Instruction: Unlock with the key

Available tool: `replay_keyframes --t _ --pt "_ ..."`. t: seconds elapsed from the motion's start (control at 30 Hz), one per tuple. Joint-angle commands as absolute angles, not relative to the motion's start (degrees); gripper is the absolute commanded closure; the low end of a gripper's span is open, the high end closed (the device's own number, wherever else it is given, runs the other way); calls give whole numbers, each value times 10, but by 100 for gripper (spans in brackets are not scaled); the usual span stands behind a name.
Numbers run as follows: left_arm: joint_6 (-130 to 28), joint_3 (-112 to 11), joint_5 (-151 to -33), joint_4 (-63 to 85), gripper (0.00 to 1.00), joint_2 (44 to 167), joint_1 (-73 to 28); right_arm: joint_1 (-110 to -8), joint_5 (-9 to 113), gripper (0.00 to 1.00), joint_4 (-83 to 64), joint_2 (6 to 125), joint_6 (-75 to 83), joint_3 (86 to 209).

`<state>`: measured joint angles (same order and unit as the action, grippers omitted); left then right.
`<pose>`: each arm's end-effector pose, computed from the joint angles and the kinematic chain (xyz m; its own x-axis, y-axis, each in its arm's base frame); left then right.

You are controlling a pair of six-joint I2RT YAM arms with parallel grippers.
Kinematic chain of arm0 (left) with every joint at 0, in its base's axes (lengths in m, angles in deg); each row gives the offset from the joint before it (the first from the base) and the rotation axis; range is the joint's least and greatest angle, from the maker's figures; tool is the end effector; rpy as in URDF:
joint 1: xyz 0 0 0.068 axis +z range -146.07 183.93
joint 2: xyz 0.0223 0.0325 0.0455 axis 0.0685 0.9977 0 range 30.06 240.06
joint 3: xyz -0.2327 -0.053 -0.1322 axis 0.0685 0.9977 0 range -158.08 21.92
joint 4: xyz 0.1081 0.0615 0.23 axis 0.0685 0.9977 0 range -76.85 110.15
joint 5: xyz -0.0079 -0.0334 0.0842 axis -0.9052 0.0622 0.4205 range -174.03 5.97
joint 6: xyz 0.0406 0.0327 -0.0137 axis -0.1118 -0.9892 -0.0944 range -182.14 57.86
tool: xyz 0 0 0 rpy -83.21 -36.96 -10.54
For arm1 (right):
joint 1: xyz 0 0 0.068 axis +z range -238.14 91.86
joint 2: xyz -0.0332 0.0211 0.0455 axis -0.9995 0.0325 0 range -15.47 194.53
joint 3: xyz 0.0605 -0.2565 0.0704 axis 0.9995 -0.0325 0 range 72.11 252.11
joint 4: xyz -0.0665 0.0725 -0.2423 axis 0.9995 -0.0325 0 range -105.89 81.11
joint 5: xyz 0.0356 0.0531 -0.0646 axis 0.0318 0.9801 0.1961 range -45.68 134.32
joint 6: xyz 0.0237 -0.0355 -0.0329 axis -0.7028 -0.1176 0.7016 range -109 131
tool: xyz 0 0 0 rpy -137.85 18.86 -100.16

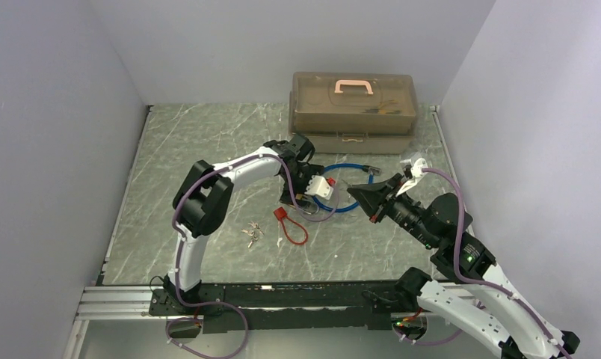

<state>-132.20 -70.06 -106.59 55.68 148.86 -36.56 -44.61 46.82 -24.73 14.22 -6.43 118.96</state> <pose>0.3188 -0.2900 0.1878 0.4177 0.7848 -0.4578 0.9086 -0.3616 0.2091 0.0835 0.0815 0.3764 -0.1997 0.2231 -0.9541 -0.6916 0.6577 0.2986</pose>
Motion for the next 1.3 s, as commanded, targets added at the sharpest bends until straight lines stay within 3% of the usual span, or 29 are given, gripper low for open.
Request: replay_keyframes --t 0.0,0.23,0.73,1.0,1.27 --pt "-1339 -702 -1088 589 1 1487 -378 -447 430 100 -247 134 -66 1209" --pt "-1381 -632 -1080 564 5 1465 -398 -447 425 100 -245 130 -65 1216" --pt "-1395 -757 -1101 695 20 1562 -418 -447 416 100 -268 116 -63 1233" --pt "-1344 -764 -1090 655 48 1554 -424 -448 415 100 -270 115 -63 1238" --pt "-1253 -758 -1125 598 63 1455 -401 -447 408 100 -262 112 -64 1231"
